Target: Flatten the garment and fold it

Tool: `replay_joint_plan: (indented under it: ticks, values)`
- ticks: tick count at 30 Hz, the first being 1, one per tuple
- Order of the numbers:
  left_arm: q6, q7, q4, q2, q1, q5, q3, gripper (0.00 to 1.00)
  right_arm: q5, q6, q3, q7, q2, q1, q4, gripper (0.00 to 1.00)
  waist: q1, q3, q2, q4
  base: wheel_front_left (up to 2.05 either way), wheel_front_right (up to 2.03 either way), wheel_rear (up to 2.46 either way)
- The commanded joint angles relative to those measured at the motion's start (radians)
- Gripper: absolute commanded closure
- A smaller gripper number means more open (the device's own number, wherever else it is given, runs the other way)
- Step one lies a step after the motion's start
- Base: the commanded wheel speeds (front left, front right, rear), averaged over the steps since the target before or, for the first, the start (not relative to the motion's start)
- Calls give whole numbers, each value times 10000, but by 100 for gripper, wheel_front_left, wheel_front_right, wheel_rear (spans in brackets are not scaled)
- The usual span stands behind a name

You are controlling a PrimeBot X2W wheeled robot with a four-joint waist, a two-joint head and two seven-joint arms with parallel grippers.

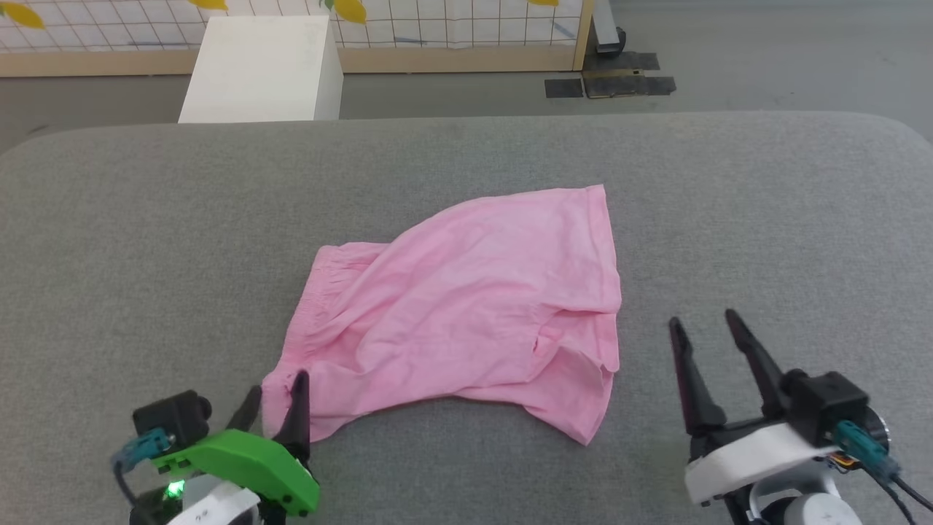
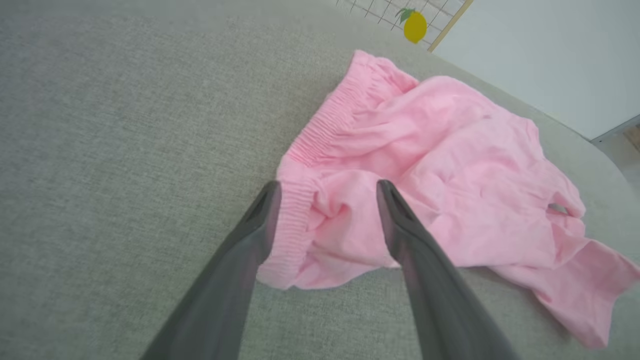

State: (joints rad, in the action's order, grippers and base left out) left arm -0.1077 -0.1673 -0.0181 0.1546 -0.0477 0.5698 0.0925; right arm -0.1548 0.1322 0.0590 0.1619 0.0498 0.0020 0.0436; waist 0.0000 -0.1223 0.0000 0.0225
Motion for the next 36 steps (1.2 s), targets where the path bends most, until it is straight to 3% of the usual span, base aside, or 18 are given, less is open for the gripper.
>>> replay_joint_plan:
  ticks: [1,8,14,15,16,17,25,29,36]
  values:
    - [252,673,-27,-67,158,23,-98,0,146,-15,181,-263,5,-39,-36,0,0,-64,0,-63,0,0,0]
    - [775,3495,382,-363,692,-642,-79,0,826,-15,1266,-2542,8,-571,310,0,0,-356,0,-392,0,0,0]
    - [880,4104,816,-610,1145,-949,112,0,1062,-15,1516,-4483,29,-1184,859,3,0,-535,0,-669,0,0,0]
    - [893,4131,867,-641,1192,-974,154,0,1079,-15,1527,-4711,28,-1248,915,13,0,-549,0,-713,0,0,0]
    - [904,4160,933,-674,1238,-1000,193,0,1055,-15,1534,-4983,27,-1304,966,78,0,-559,0,-749,0,0,0]
    - [911,4179,983,-696,1270,-1021,219,0,1051,-15,1487,-5143,26,-1340,970,100,0,-567,0,-767,0,0,0]
    - [1022,4265,1424,-820,1429,-1026,215,0,322,-15,1608,-6385,16,-1075,32,100,0,-437,0,-733,0,0,0]
    - [1031,4276,1556,-848,1385,-1007,167,0,-578,-15,1664,-7639,14,-364,-1736,100,0,-237,0,-589,0,0,0]
    - [1101,4283,1706,-857,1351,-1022,161,0,-1602,-15,1380,-9938,354,933,-5903,100,0,-5,0,-381,0,0,0]
